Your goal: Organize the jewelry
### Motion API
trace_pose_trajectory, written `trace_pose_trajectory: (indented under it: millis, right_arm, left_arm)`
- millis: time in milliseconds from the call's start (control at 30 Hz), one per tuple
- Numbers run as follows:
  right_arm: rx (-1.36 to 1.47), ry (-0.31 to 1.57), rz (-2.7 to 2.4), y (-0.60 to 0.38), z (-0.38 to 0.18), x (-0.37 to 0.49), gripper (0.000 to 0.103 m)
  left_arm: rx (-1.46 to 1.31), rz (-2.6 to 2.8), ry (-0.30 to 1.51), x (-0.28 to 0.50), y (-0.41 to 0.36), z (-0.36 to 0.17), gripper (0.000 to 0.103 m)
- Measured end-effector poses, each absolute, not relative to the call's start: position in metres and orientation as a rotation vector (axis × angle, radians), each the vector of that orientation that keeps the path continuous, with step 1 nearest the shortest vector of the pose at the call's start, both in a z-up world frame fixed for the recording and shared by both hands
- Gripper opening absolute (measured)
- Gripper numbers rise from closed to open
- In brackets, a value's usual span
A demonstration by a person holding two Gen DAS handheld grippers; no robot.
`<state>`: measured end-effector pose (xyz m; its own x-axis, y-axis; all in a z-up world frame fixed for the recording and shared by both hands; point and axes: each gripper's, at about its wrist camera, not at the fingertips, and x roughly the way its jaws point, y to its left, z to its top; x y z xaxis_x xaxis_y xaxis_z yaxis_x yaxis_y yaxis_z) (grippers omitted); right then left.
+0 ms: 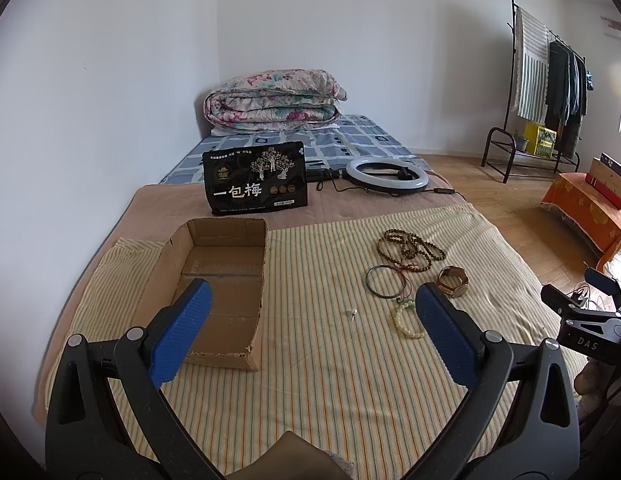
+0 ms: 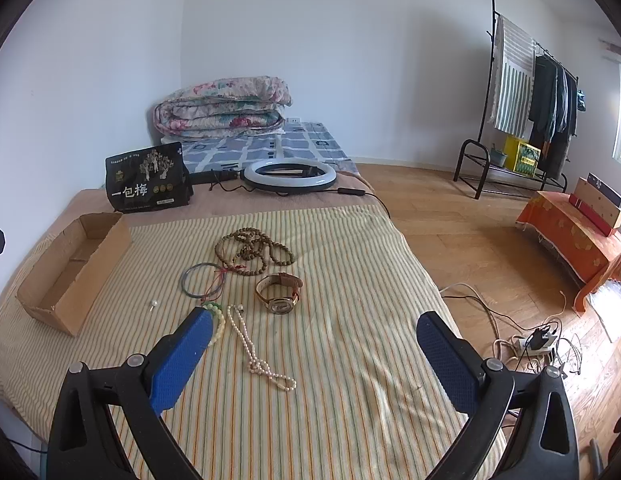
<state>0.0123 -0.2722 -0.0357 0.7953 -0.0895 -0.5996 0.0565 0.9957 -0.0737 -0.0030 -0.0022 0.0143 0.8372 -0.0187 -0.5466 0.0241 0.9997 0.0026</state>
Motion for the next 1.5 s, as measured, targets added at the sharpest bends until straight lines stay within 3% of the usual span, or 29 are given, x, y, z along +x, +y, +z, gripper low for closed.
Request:
trace_pose_trajectory:
  millis: [400, 933, 1233, 1333, 1500]
  right_arm:
    - [-0.030, 0.677, -0.066, -0.276, -0.042, 0.020, 0.103]
    - [0.049, 0.751, -0.062, -0.300, -0.074, 0.055, 0.103]
    - [0.104, 0.789, -0.069, -0.318, -0.086, 0.087, 0.102]
    - [0.064, 0.781, -0.083, -0.316, -0.086, 0.100, 0.101]
    - [0.080, 0.830, -0.033, -0.308, -0.098, 0.127, 0.093]
  left_arm:
    - [0.016, -0.039, 0.589, -0.005, -0.008, 0.010, 0.103]
    - [0.075, -0.173, 0.688, 0.015, -0.043, -0.043, 0.103]
    - [0.084, -0.200, 0.746, 0.038, -0.053, -0.073, 0.082]
    - [0.077, -0.232, 0.797, 0.049, -0.059, -0.086, 0.068]
    - [0.090, -0.291, 0.840, 0.063, -0.075, -0.099, 0.063]
